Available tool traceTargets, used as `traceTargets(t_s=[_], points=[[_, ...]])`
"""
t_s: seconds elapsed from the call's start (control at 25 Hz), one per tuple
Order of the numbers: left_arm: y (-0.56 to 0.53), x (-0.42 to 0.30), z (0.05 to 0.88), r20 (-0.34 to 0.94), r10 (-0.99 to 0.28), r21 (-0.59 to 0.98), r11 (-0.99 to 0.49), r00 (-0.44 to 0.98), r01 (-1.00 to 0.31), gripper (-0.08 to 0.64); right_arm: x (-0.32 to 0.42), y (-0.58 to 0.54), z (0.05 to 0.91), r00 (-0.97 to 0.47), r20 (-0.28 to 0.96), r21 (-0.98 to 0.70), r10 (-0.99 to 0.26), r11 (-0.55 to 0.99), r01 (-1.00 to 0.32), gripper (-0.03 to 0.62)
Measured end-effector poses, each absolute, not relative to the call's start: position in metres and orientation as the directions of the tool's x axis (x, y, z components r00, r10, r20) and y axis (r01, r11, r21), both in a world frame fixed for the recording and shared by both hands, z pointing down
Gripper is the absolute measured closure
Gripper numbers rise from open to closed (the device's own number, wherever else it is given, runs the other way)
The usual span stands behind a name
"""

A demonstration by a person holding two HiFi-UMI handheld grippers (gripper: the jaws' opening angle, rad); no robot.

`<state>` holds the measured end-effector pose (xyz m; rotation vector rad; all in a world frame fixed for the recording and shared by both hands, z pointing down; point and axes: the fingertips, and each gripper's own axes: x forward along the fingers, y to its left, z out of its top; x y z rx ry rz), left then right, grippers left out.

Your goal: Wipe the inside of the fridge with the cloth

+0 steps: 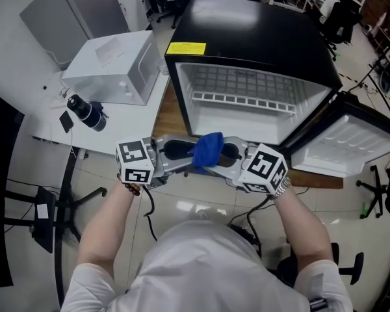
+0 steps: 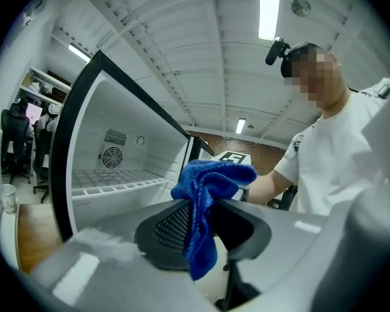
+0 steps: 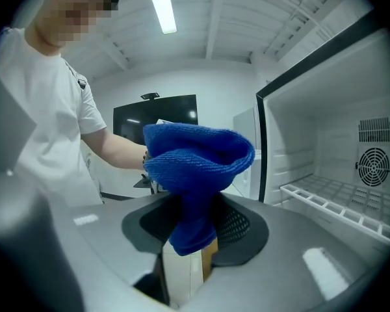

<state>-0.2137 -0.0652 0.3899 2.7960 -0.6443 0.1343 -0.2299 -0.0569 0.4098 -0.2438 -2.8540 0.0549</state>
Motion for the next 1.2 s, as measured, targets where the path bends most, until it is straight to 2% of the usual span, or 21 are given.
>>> traceTargets(t_s=[0.24,0.4,0.72,0.96,1.2], points=[[-0.068,-0.226,0.392,0.129,-0.445,0.252,-0.850,0.886,-0.463,0.448,-0.231,-0.063,0.405,-0.960,0.244,-0.025,0.138,0.990,0.136,0.447],[-0.072,-0.233,0.400,0.162,-0.472,0.229,-0.836,0.866,-0.499,0.420,-0.234,-0.067,0.409,-0.968,0.236,0.000,0.087,0.996,0.089,0.515],[-0.099,-0.259,0.428,0.233,-0.638,0.150,-0.722,0.734,-0.675,0.314,-0.241,-0.120,0.457,-0.941,0.285,0.049,-0.185,0.983,-0.178,0.529],[-0.131,-0.301,0.444,0.257,-0.794,0.098,-0.546,0.551,-0.832,0.319,-0.261,-0.160,0.501,-0.888,0.326,0.080,-0.324,0.946,-0.315,0.529],[-0.157,-0.327,0.459,0.278,-0.877,0.032,-0.400,0.392,-0.916,0.353,-0.288,-0.195,0.536,-0.852,0.323,0.052,-0.413,0.906,-0.420,0.529]])
